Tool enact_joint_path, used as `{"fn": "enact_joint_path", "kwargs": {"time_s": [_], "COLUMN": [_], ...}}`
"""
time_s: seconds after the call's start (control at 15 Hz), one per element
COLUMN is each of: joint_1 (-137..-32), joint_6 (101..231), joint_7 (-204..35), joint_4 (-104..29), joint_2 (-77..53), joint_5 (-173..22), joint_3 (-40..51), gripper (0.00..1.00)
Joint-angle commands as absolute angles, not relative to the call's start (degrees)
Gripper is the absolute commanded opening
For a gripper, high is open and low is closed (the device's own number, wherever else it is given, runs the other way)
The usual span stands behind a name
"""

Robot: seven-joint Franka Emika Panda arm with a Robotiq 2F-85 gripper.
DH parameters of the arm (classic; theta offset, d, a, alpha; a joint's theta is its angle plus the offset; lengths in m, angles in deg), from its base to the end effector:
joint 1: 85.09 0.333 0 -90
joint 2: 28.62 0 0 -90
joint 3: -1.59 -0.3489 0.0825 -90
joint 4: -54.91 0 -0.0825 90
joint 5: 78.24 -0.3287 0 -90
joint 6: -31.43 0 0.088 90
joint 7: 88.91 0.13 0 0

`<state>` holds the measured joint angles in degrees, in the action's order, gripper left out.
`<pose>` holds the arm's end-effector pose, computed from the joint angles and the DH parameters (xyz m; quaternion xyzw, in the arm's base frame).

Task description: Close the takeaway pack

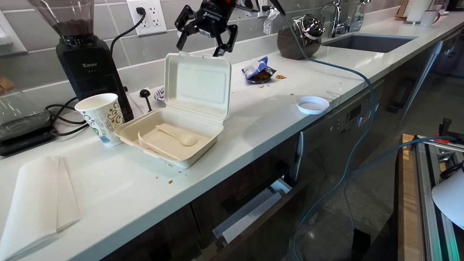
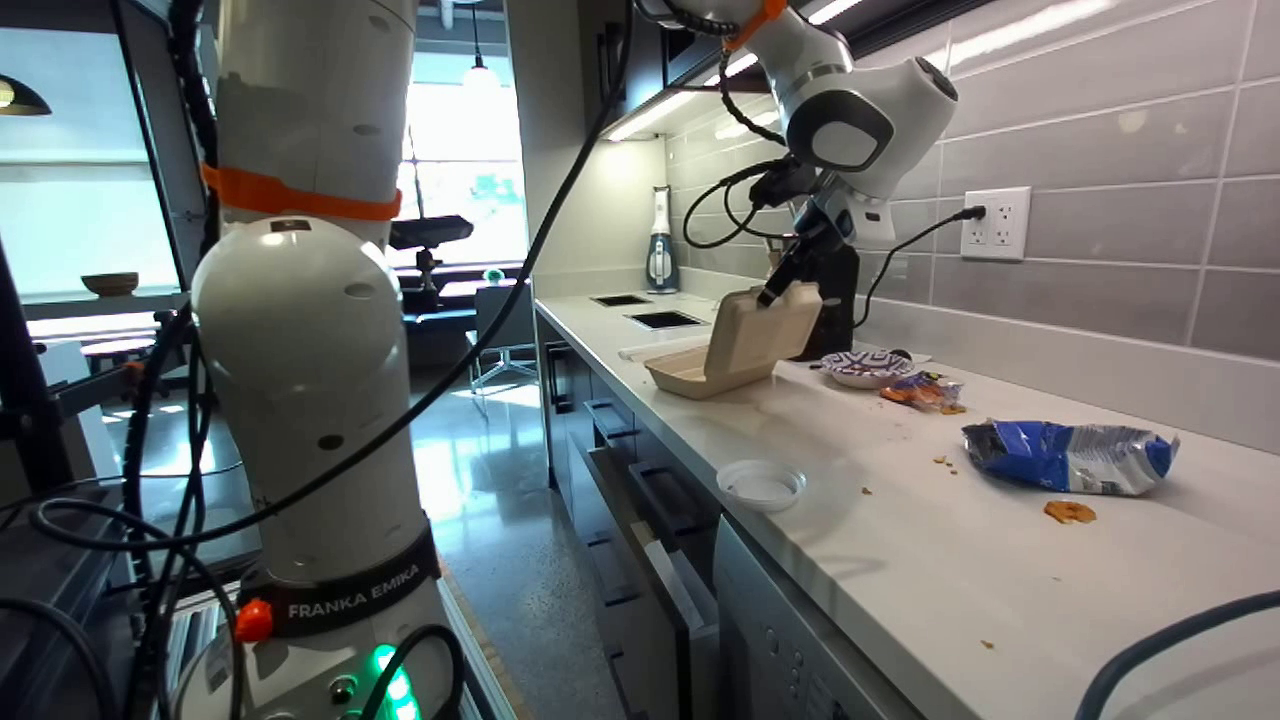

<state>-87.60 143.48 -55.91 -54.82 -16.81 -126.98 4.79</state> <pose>0.5603 0.0119 0.4381 -0.7970 0.4769 0.1579 0.3353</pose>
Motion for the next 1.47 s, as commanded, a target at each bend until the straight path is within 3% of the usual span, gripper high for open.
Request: {"fn": "enact_joint_path", "kwargs": {"time_s": [0.0, 1.4], "joint_1": [-87.06, -83.35], "joint_6": [142.93, 141.67], "joint_7": [-56.26, -60.99], "joint_4": [-54.60, -50.12], "joint_2": [-16.74, -15.60], "joint_5": [-124.68, -120.70], "joint_3": [4.85, 0.73], "gripper": [1.00, 1.00]}}
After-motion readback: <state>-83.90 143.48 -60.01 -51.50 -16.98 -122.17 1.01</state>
